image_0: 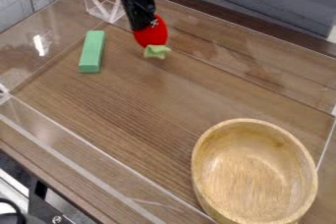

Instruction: Move the red object to the left side of the table

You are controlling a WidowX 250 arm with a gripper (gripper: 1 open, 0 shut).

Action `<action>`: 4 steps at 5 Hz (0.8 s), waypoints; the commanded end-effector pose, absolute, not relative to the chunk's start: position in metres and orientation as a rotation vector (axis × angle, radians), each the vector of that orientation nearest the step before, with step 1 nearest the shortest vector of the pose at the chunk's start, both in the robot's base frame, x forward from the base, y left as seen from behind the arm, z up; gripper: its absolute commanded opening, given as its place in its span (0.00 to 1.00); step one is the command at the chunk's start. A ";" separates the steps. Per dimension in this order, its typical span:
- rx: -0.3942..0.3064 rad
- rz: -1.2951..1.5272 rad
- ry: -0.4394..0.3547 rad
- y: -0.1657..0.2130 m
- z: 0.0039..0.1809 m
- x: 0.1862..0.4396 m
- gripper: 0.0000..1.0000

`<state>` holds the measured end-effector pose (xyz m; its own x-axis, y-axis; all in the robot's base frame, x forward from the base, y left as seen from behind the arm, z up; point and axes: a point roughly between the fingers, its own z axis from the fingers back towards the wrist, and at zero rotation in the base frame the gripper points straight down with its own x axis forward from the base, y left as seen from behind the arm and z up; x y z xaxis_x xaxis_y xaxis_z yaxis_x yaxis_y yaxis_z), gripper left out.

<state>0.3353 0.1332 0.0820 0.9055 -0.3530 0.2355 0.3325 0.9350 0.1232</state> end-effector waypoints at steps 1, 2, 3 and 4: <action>0.126 -0.298 -0.312 0.151 0.095 0.350 0.00; 0.128 -0.270 -0.311 0.155 0.096 0.355 0.00; 0.124 -0.238 -0.310 0.158 0.097 0.358 0.00; 0.107 -0.260 -0.312 0.161 0.094 0.354 0.00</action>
